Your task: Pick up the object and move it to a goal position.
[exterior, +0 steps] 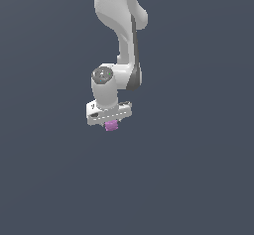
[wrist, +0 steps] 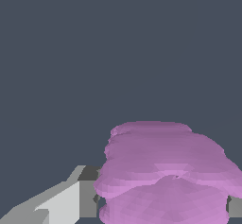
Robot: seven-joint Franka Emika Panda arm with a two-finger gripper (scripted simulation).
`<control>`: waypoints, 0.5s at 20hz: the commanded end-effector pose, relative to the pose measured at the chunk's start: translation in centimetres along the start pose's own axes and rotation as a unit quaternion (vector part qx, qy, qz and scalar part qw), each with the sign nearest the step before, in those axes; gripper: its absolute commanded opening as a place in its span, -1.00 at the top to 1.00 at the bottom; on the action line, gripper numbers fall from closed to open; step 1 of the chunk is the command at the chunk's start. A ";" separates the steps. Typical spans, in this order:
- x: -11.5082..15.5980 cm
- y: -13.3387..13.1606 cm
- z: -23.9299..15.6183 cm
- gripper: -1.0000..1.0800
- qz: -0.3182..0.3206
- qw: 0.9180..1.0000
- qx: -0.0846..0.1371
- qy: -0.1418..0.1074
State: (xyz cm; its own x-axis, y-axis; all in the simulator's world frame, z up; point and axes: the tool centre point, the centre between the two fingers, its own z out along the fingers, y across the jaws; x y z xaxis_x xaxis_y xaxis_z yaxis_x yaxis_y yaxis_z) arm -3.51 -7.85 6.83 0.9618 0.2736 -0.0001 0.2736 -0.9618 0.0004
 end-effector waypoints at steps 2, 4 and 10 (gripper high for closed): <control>0.1 -1.5 -2.1 1.00 0.000 1.000 0.000 0.000; 0.2 -2.6 -3.5 1.00 0.000 1.000 0.000 0.000; 0.4 -6.8 -9.2 1.00 -0.001 1.000 -0.001 0.000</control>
State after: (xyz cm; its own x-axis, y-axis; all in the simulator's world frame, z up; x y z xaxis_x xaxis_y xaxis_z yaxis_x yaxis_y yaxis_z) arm -4.74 -2.31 14.44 0.9617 0.2743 -0.0004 0.2743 -0.9617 0.0014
